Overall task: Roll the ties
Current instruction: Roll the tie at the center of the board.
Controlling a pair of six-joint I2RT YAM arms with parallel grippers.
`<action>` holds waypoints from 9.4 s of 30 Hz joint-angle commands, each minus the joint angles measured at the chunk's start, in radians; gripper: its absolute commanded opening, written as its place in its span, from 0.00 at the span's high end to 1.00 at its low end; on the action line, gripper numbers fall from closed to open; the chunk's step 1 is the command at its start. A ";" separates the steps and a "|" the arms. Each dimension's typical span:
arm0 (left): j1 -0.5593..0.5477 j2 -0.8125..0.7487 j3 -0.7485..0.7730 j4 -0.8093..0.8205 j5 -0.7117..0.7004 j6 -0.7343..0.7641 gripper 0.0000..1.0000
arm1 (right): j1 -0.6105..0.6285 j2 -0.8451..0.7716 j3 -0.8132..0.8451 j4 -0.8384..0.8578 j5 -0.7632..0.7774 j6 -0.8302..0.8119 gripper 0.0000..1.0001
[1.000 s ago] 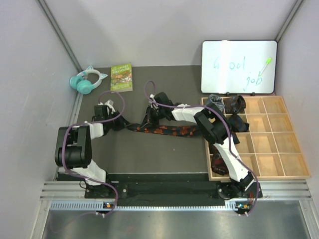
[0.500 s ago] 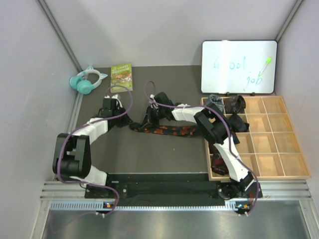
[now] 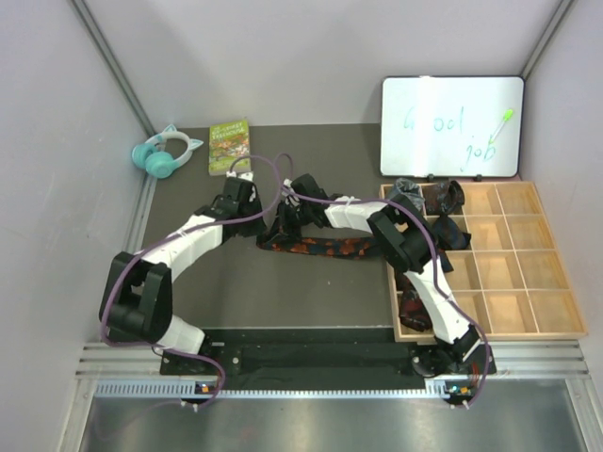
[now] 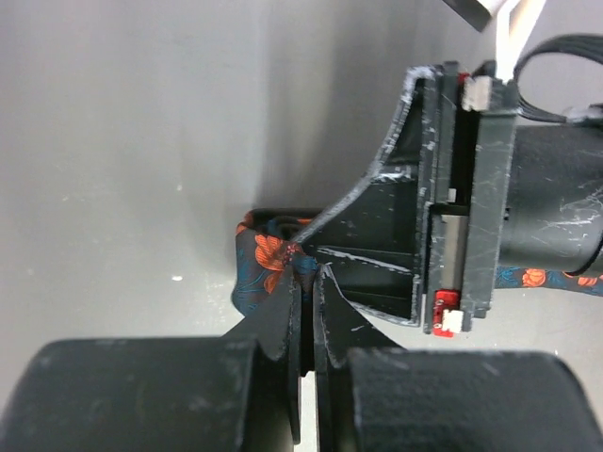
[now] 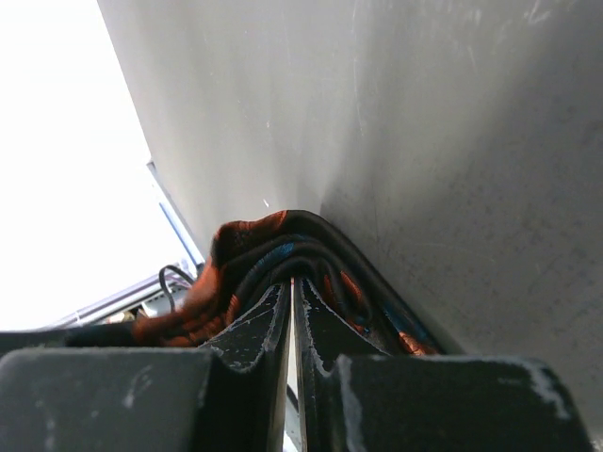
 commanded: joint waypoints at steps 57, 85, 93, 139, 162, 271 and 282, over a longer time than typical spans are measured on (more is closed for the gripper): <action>-0.226 0.220 -0.007 0.162 -0.068 -0.167 0.59 | -0.244 -0.451 -0.349 -0.103 -0.027 -0.107 0.57; -0.071 0.036 -0.327 0.600 0.194 -0.331 0.71 | -0.212 -0.411 -0.289 -0.108 -0.016 -0.086 0.60; -0.034 0.044 -0.356 0.647 0.228 -0.351 0.94 | -0.164 -0.402 -0.268 -0.117 -0.002 -0.084 0.62; 0.078 0.145 -0.488 0.967 0.383 -0.497 0.83 | 0.004 -0.282 -0.429 0.182 0.157 0.066 1.00; 0.078 -0.063 -0.390 0.673 0.332 -0.391 0.55 | -0.023 -0.260 -0.455 0.173 0.170 0.029 1.00; -0.525 0.465 0.433 -0.590 -0.921 0.028 1.00 | -0.439 -0.983 -0.727 -0.232 0.222 -0.161 0.80; -0.545 0.539 0.449 -0.548 -0.861 0.013 0.98 | -0.460 -1.018 -0.740 -0.264 0.228 -0.182 0.81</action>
